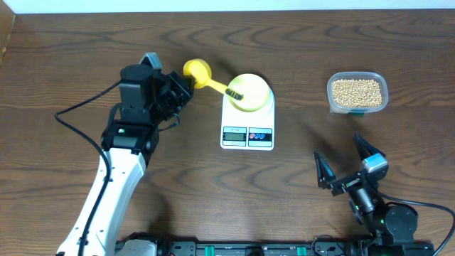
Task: Scoop item into bowl and weigh 50g on scale
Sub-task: 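Lift the scoop and carry it right toward the scale, then reach the right gripper to the scoop handle above the scale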
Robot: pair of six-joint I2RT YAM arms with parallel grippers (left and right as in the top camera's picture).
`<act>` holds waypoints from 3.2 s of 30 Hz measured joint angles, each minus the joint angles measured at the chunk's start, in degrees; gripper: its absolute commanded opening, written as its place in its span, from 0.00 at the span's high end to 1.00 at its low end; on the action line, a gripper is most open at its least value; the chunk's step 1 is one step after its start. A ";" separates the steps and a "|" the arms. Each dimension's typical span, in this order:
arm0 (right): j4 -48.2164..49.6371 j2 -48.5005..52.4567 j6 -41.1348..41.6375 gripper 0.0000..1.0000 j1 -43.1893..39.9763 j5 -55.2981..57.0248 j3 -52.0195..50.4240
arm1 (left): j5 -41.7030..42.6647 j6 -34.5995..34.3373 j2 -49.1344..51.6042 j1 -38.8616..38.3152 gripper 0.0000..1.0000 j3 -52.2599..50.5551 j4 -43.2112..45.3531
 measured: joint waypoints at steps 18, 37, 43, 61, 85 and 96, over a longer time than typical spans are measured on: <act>15.80 39.08 9.62 0.01 0.35 -21.97 21.75 | -1.18 -4.48 2.12 -8.61 0.92 0.00 12.37; 19.41 72.08 9.81 0.01 11.43 -27.50 43.76 | -2.36 -16.00 3.37 -14.10 0.92 0.00 10.71; 20.44 74.49 9.84 0.01 12.04 -27.50 43.76 | -2.36 -14.99 3.37 -15.89 0.92 0.00 7.54; 17.42 74.51 12.63 0.66 14.23 -25.46 43.80 | -2.38 -13.55 3.37 -15.98 0.92 0.00 7.72; 16.33 74.55 13.42 0.99 16.28 -21.42 43.80 | -2.82 -14.53 3.37 -17.73 0.85 0.00 7.61; 17.14 74.55 13.94 0.99 16.20 -20.11 43.80 | -2.80 -14.71 3.37 -17.77 0.38 0.00 8.24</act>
